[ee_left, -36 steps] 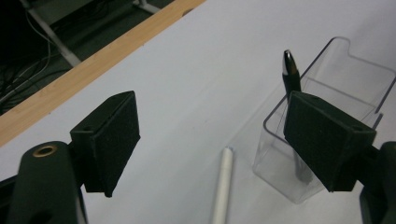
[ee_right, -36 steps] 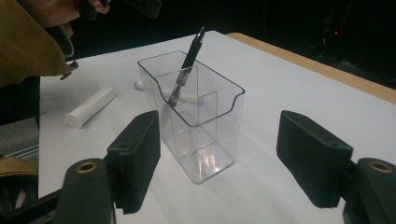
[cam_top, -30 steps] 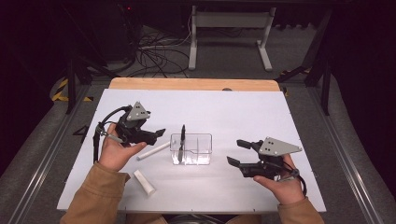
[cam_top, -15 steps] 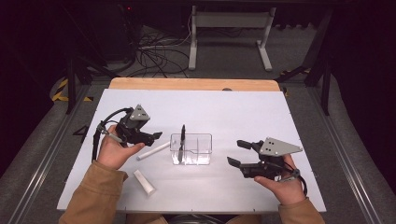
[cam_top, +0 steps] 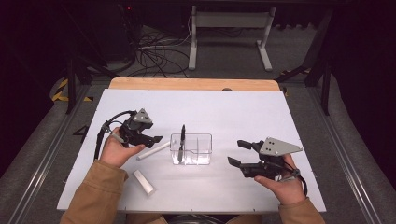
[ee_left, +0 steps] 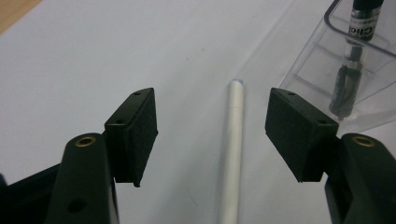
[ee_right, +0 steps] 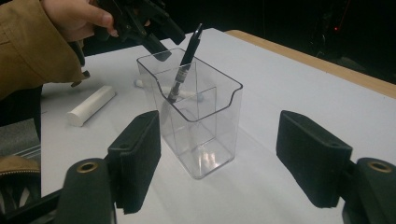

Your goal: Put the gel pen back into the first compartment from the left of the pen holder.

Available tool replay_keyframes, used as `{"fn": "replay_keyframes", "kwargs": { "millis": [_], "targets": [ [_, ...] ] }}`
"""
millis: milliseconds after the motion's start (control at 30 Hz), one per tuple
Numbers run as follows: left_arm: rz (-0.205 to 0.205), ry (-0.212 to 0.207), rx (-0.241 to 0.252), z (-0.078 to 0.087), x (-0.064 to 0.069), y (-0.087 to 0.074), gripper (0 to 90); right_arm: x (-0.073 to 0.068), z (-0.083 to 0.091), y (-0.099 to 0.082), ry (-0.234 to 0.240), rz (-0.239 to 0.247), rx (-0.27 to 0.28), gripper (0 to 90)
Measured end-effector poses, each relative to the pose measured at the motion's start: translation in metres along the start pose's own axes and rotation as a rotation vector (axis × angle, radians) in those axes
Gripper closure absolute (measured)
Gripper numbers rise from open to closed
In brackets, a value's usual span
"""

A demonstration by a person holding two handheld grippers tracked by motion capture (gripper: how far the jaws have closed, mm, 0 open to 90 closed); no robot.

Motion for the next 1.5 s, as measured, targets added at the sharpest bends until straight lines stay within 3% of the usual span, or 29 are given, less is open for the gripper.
{"fn": "replay_keyframes", "kwargs": {
  "millis": [533,900,1300,1500],
  "targets": [
    [0.003,-0.088,-0.09,-0.023,0.008,-0.007,42.7,-0.001,-0.002,-0.002,0.004,0.0,-0.012,31.6],
    [-0.02,-0.149,-0.148,-0.033,0.016,-0.01,50.3,-0.001,-0.003,-0.004,0.007,0.001,-0.021,31.6],
    [-0.094,-0.127,-0.244,-0.042,0.022,-0.012,61.9,-0.001,-0.003,-0.004,0.006,0.0,-0.025,31.6],
    [-0.106,-0.128,-0.264,-0.045,0.025,-0.01,67.4,-0.001,-0.004,-0.005,0.006,0.001,-0.028,31.6]
  ]
}}
Point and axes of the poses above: each handheld gripper's, and its own axes: z roughly backward along the jaws, y roughly out of its top, x roughly to its right, the point moved 7 cm from there along -z, roughly forward along the jaws, and after that the axes turned 14 degrees about -z, right-handed, at the moved point
